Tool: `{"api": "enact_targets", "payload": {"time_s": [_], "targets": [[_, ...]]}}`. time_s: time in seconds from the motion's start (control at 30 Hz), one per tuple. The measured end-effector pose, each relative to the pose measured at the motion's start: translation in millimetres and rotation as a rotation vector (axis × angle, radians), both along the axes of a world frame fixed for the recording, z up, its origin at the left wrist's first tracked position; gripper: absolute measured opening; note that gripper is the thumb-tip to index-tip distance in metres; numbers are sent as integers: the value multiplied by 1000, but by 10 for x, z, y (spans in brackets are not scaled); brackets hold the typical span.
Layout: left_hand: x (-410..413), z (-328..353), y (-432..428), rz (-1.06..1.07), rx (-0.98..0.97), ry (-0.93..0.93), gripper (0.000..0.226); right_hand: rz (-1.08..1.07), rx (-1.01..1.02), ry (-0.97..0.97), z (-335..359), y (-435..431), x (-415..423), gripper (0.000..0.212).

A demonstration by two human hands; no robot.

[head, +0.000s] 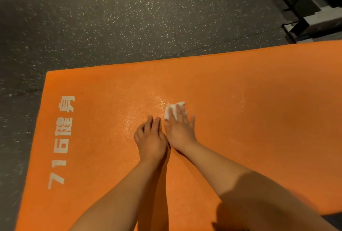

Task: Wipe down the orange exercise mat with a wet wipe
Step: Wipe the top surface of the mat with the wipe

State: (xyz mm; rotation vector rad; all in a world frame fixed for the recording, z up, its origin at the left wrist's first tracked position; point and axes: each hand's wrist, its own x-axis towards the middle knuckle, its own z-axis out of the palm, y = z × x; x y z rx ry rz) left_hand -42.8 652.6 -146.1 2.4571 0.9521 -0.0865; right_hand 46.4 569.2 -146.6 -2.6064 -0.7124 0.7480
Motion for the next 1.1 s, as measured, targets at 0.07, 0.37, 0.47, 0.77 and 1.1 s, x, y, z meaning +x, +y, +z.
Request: {"api": "enact_targets", "payload": {"time_s": [0.07,0.37,0.47,0.77,1.1], "targets": [[21,4,93,7,9,-53,43,231,10,4,-6,71,10,56],[129,-173,126,-31,19,12,55,-65,1,-144,-124,42,262,77],[92,-213,167,-39,-11,-43,48,161,65,-97,-138,186,76,64],[95,-174,147,-76,11,32,52,-92,-123,-159,-67,-237,304,75],[48,-25,265,-126,48,76,51,-45,-116,-92,-61,-210,241,61]]}}
